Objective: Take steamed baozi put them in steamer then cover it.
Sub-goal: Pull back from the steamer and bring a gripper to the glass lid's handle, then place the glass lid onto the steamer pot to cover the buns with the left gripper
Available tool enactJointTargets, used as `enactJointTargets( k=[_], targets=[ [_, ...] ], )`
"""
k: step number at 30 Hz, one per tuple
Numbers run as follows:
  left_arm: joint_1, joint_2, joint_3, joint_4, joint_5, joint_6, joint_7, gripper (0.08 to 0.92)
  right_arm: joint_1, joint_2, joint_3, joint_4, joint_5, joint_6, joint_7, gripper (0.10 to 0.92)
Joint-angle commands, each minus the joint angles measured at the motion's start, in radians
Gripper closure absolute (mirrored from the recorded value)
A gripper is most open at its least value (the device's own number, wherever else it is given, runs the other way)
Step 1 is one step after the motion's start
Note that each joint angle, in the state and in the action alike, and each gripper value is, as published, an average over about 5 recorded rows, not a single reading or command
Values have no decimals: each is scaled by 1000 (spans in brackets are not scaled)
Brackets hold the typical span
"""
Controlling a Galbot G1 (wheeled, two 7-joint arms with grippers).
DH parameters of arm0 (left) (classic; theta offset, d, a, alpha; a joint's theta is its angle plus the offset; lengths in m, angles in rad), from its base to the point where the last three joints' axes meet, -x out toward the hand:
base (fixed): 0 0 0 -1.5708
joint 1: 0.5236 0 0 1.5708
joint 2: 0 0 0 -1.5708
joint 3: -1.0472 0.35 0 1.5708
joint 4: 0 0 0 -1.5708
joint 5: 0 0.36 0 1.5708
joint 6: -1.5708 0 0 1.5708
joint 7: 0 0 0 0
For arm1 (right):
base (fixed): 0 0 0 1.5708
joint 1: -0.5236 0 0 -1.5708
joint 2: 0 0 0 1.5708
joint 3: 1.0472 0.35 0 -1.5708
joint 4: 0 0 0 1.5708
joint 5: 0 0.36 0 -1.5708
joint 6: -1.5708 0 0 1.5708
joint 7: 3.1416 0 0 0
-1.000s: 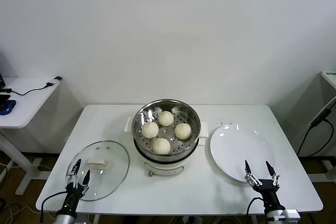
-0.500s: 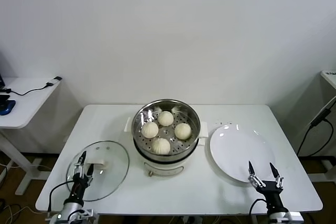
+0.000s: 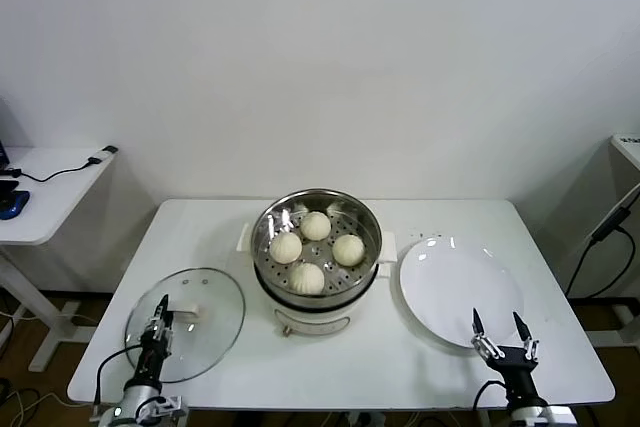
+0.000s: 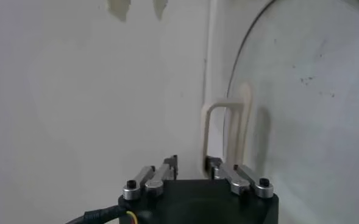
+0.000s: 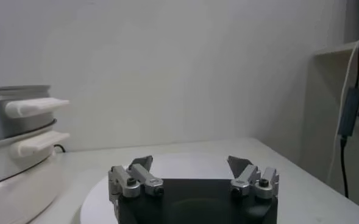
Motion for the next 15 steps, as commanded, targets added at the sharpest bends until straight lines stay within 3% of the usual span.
enactJointTargets(
  k=[1,8,15],
  targets=[
    [-2,-7,-8,-8,4,14,-8,692,-2,2,1,6,-3,1,-1,203],
    [25,14,-39,-129,-60,39,41,857,-6,2,8,18,0,1,1,203],
    [35,135,-95,-348,-231,126,232,862,-14,0,11,39,-6,-4,10,203]
  ],
)
